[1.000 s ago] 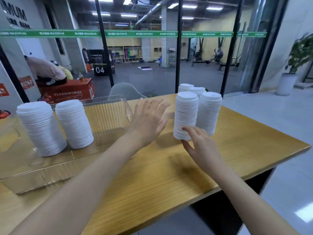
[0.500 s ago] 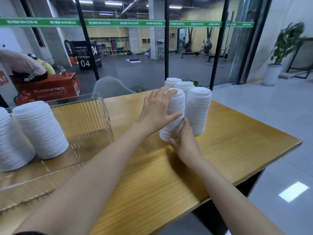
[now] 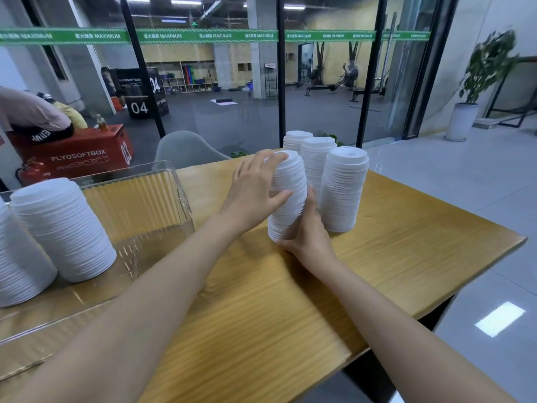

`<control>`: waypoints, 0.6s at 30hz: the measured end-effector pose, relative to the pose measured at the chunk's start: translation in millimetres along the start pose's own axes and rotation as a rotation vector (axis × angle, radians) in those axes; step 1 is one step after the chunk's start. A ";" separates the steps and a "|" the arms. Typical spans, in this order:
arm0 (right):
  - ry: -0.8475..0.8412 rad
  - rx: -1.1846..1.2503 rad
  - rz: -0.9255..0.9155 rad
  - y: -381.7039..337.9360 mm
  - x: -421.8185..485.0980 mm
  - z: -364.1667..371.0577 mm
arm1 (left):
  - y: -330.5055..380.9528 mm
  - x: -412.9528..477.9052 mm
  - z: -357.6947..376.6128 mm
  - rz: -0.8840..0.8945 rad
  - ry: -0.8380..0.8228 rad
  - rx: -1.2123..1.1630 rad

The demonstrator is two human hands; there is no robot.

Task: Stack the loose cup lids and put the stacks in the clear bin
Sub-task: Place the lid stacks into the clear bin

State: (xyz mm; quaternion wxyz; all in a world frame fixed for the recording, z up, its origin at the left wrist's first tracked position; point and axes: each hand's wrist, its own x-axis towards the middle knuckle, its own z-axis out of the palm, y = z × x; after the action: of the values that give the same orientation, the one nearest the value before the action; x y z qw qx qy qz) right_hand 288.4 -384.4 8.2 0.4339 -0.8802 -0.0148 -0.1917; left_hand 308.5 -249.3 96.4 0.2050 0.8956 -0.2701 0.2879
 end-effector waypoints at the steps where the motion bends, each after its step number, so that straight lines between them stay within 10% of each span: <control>1: 0.008 0.009 -0.006 -1.2 0.4 1.6 | -1.7 -0.4 -0.2 -0.006 -0.006 -0.022; 18: 0.029 0.029 -0.227 -102.5 3.6 -22.7 | 5.5 -0.4 -109.1 0.044 0.141 0.001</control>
State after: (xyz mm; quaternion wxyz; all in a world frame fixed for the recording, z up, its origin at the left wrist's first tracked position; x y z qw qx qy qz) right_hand 264.7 -338.5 99.8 0.4223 -0.8636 -0.1109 -0.2520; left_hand 260.8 -196.3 179.2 0.2167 0.8671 -0.2746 0.3547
